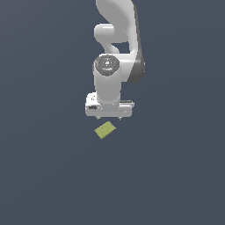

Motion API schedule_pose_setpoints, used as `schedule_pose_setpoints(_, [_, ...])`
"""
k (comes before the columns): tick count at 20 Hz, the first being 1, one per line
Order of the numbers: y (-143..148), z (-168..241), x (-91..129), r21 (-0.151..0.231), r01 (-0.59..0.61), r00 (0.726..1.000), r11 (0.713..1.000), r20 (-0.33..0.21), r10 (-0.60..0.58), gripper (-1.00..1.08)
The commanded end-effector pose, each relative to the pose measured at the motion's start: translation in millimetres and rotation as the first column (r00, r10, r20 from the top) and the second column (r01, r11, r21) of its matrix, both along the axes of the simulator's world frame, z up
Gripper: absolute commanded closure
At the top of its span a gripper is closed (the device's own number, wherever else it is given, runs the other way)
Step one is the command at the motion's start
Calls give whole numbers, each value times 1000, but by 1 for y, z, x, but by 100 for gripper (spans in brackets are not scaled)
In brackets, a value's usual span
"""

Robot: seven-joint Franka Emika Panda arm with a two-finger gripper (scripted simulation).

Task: Pick up the object and move it to a goal position.

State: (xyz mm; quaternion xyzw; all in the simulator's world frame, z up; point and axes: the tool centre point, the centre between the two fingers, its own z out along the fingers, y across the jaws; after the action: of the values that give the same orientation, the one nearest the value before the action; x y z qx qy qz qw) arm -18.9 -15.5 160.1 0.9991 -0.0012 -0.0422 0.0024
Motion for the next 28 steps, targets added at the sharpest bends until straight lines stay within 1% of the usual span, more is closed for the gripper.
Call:
schedule_pose_setpoints(1, [0, 0, 0, 0, -3, 1000, 1000, -1, 3, -92])
schedule_pose_setpoints(5, [1, -2, 0, 0, 14, 1000, 1000, 1, -14, -92])
schedule_pose_setpoints(9, [0, -8, -1, 0, 57, 998, 998, 5, -57, -92])
schedule_pose_setpoints(13, [-1, -16, -2, -1, 124, 992, 992, 11, -124, -92])
schedule_pose_setpoints(17, [-3, -27, -3, -1, 214, 977, 977, 19, -214, -92])
schedule_pose_setpoints(19, [-5, -34, -4, -2, 268, 963, 963, 24, -268, -92])
schedule_pose_setpoints(22, [-7, -45, -6, -2, 356, 934, 935, 33, -355, -92])
schedule_pose_setpoints(25, [-10, -56, -8, -2, 442, 897, 897, 41, -441, -92])
schedule_pose_setpoints(28, [-13, -66, -11, -1, 524, 851, 852, 50, -523, -92])
